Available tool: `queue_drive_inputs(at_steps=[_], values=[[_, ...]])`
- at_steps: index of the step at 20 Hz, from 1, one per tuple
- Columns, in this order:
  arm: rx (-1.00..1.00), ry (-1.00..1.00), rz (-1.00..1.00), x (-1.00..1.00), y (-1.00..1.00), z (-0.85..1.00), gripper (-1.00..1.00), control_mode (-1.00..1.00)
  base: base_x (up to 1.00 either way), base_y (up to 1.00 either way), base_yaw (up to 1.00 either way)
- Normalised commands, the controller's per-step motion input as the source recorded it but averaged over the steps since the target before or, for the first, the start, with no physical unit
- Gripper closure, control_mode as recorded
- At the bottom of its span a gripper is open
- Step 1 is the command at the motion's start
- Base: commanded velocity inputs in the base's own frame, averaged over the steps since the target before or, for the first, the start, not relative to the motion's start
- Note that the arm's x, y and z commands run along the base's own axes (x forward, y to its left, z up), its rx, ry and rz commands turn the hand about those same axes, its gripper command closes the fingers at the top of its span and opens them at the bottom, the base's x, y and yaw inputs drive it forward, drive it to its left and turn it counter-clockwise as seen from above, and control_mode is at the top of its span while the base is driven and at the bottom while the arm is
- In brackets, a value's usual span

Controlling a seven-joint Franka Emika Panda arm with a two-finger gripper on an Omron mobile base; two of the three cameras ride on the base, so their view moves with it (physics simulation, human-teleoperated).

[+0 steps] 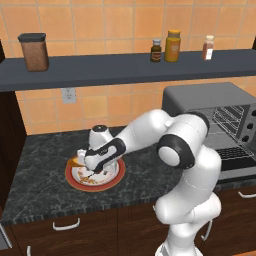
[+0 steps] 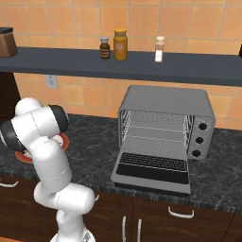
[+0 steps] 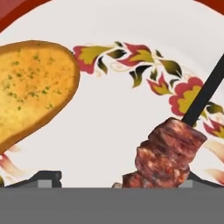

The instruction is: Pick up the kebab skewer and baguette bread, and place them inside the toaster oven. Close the toaster oven door and start by setting the timer.

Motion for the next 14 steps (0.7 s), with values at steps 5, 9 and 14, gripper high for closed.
queue_drive_inputs(at_steps=[5,9,14], values=[[0.00,0.03,0.00,-0.40,-0.06,-0.18,1.00,-1.00,0.00,0.00,0.00],[0.00,0.00,0.00,-0.66,-0.14,-0.04,1.00,-1.00,0.00,0.00,0.00],[0.01,0.00,0.00,-0.66,-0.75,0.63,1.00,-1.00,0.00,0.00,0.00]])
